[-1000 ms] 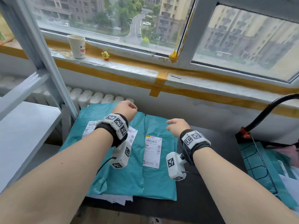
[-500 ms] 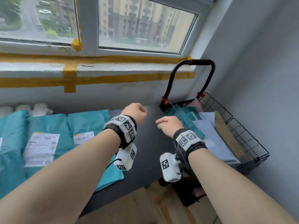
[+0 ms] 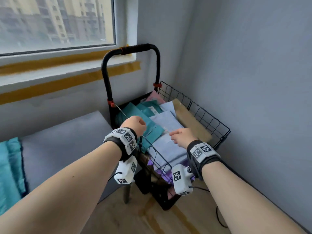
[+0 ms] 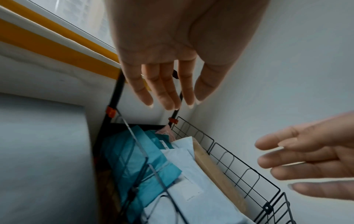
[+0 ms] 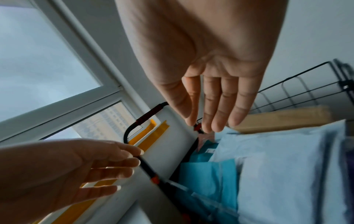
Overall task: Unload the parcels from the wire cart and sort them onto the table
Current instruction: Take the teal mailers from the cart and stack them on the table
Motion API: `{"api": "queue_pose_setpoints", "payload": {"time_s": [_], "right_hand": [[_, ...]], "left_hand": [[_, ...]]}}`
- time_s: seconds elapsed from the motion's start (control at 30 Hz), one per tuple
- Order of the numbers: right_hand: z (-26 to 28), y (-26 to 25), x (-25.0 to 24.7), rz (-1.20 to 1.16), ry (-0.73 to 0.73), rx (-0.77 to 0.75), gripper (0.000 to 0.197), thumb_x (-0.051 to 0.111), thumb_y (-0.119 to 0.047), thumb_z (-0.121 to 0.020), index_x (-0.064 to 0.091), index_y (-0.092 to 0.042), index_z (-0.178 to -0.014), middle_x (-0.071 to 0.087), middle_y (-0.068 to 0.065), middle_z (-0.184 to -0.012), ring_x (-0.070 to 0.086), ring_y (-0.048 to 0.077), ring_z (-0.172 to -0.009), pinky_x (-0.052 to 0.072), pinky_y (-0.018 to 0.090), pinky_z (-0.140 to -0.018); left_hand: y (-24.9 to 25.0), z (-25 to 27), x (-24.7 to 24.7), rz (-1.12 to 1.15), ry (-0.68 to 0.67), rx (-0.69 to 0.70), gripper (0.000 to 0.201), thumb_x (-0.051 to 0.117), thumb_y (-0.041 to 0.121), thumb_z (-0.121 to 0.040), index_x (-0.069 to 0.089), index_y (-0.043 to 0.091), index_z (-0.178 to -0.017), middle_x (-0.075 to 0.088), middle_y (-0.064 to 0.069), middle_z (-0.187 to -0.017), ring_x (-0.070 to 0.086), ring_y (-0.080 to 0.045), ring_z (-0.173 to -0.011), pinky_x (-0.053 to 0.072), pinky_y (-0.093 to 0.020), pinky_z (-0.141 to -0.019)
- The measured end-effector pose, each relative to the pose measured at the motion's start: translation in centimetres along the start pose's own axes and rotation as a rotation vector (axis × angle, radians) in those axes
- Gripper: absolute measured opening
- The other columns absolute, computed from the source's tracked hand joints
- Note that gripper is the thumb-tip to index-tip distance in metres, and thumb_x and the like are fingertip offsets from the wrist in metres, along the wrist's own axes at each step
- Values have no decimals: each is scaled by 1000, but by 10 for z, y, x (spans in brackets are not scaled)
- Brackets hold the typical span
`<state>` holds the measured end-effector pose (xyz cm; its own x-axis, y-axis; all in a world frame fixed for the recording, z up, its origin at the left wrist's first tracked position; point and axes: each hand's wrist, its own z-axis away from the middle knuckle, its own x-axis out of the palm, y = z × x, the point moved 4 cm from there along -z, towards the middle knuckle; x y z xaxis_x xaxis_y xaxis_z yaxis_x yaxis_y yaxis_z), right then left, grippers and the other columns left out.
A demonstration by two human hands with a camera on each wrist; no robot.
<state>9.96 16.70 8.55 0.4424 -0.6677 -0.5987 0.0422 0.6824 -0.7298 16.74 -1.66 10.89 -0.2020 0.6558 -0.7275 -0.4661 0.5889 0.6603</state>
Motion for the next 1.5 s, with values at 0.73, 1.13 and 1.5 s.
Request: {"api": "queue_pose_setpoints", "payload": {"time_s": [0.73,1.13,1.5], "right_hand": [[-287,21,2,243,-364,41,21,53,-9,-88,71,-19,-86,66,-2,-88,59,22,-94,48,31,-90],[-366,30,65,760,-576,-142,37,48,-10,-92,56,-19,-127,55,5,-133,51,25,-122,41,30,-99],[-391,63,84,733,-663,-201,42,46,-8,-87,55,-24,-124,45,6,-125,46,26,-117,45,36,-94]], "left_hand": [[-6,-253,97,-147,-61,-386,47,51,20,-88,47,19,-134,45,-13,-133,49,-31,-118,44,-37,-93],[-59,-333,148,-88,-80,-687,67,60,31,-87,25,14,-142,28,-17,-142,35,-37,-126,35,-41,-100],[-78,-335,177,-11,-29,-887,92,58,21,-84,-6,16,-150,8,-14,-154,26,-38,-135,33,-44,-105]]}}
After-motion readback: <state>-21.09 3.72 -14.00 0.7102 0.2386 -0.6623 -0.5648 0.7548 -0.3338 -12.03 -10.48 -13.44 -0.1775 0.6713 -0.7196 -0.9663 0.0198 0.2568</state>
